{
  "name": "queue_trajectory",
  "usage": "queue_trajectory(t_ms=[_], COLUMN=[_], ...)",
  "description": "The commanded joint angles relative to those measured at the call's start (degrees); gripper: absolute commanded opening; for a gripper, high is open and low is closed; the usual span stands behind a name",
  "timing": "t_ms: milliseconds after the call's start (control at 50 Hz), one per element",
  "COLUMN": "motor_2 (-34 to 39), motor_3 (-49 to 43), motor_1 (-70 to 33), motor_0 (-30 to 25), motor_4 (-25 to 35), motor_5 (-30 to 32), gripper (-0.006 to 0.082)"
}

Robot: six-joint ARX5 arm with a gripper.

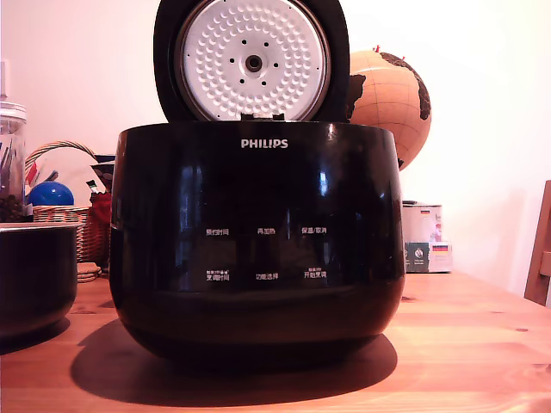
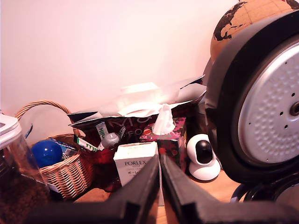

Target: Pick up the metallic pot next to the rice cooker

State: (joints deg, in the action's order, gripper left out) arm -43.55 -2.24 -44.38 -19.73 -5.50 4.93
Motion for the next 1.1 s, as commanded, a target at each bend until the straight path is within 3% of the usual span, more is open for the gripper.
queue_trajectory(t_ms=[0,380,560,860,1080], motor_2=[1.33,1.31,1.20,-4.13,-6.56], motor_3=[1.20,2.75,1.38,-18.60,-34.23], motor_1=[-0.17,-0.17,-0.09,0.13,0.11], motor_0=[0.22,0.39,3.76,11.37,13.11], motor_4=[0.52,0.44,0.09,5.18,15.91], motor_5=[0.07,0.63,9.01,17.70,22.18], gripper=[-0.0021,-0.0021,-0.0022,-0.0022,-0.0022])
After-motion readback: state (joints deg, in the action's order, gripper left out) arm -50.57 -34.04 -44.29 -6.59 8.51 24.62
